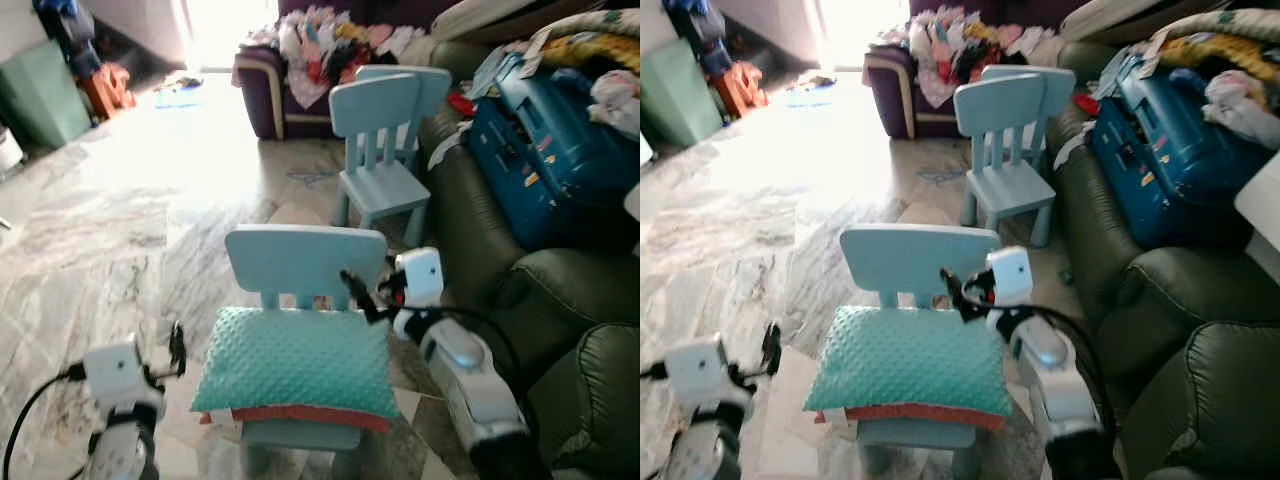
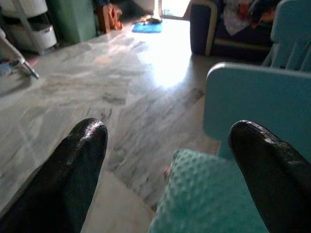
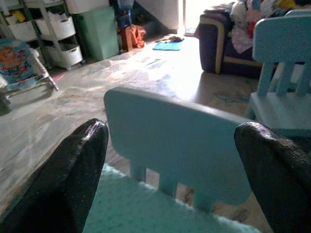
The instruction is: Move the pillow to the sofa
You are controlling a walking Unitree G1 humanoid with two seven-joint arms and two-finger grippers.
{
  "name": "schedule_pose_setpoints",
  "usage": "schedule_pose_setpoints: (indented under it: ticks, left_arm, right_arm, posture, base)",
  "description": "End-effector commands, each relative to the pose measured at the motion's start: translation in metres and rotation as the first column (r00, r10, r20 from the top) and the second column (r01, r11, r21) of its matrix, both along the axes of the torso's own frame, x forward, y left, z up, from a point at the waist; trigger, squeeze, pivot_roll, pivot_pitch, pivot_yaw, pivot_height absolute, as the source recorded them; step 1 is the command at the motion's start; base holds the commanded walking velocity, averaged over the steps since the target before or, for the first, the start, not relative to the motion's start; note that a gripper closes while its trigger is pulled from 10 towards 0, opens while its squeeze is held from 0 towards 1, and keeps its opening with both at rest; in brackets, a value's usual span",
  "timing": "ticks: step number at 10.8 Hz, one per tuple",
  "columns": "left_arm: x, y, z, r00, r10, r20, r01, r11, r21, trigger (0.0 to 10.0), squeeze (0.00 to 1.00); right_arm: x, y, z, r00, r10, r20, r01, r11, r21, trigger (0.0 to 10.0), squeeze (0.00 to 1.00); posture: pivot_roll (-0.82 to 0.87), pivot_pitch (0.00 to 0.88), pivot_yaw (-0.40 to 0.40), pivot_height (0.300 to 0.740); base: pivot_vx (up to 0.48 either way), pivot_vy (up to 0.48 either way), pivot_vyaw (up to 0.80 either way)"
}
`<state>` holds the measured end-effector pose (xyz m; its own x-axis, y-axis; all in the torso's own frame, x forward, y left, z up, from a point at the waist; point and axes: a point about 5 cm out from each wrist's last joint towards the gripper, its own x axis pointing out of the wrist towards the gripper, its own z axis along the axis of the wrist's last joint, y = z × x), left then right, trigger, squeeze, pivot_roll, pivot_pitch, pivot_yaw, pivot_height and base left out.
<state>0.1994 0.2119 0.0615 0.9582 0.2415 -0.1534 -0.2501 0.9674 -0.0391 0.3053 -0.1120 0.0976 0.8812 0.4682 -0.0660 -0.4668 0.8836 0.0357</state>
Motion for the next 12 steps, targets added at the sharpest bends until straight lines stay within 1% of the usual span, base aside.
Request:
schedule_pose_setpoints:
  ticks: [1, 3, 4, 6, 9, 10, 11, 12]
  left_arm:
    - [-0.006, -0.004, 0.001, 1.0, -0.016, -0.006, 0.017, 1.0, 0.007, 10.0, 0.0]
    - [-0.016, -0.007, -0.003, 0.999, -0.023, -0.037, 0.023, 1.0, 0.009, 10.0, 0.0]
    - [-0.018, -0.007, -0.003, 0.999, -0.025, -0.043, 0.026, 1.0, 0.01, 10.0, 0.0]
    - [-0.019, -0.006, -0.002, 0.998, -0.031, -0.049, 0.032, 0.999, 0.017, 10.0, 0.0]
    - [-0.019, -0.004, -0.002, 0.998, -0.038, -0.056, 0.039, 0.999, 0.025, 10.0, 0.0]
    - [-0.02, -0.003, -0.004, 0.997, -0.047, -0.065, 0.049, 0.999, 0.023, 10.0, 0.0]
    - [-0.024, -0.003, -0.008, 0.994, -0.074, -0.082, 0.074, 0.997, -0.007, 10.0, 0.0]
    - [-0.025, -0.008, -0.012, 0.985, -0.136, -0.101, 0.132, 0.99, -0.052, 10.0, 0.0]
  right_arm:
    - [-0.004, 0.002, 0.002, 1.0, 0.017, -0.001, -0.017, 1.0, 0.004, 10.0, 0.0]
    - [-0.009, 0.001, -0.003, 0.999, 0.019, -0.027, -0.019, 1.0, 0.004, 10.0, 0.0]
    - [-0.011, 0.001, -0.004, 0.999, 0.021, -0.039, -0.021, 1.0, 0.004, 10.0, 0.0]
    - [-0.013, 0.002, -0.005, 0.999, 0.018, -0.048, -0.018, 1.0, 0.004, 10.0, 0.0]
    - [-0.018, -0.006, -0.01, 0.997, 0.016, -0.07, -0.018, 0.999, -0.027, 10.0, 0.0]
    - [-0.024, -0.025, -0.015, 0.996, -0.022, -0.084, 0.016, 0.997, -0.074, 10.0, 0.0]
    - [-0.031, -0.05, -0.021, 0.99, -0.091, -0.11, 0.079, 0.991, -0.106, 10.0, 0.0]
    - [-0.039, -0.062, -0.021, 0.987, -0.117, -0.11, 0.104, 0.988, -0.118, 10.0, 0.0]
  posture:
    - [-0.12, 0.081, 0.018, 0.74]
    - [-0.11, 0.101, 0.023, 0.74]
    - [-0.11, 0.107, 0.026, 0.74]
    - [-0.1, 0.111, 0.03, 0.74]
    - [-0.1, 0.111, 0.027, 0.74]
    - [-0.1, 0.112, 0.025, 0.74]
    - [-0.11, 0.114, 0.025, 0.74]
    - [-0.12, 0.115, 0.027, 0.74]
  base:
    - [0.0, 0.0, 0.0]
    - [0.0, 0.0, 0.0]
    - [0.0, 0.0, 0.0]
    - [0.0, 0.0, 0.0]
    - [0.0, 0.0, 0.0]
    - [0.0, 0.0, 0.0]
    - [0.0, 0.0, 0.0]
    - [0.0, 0.0, 0.0]
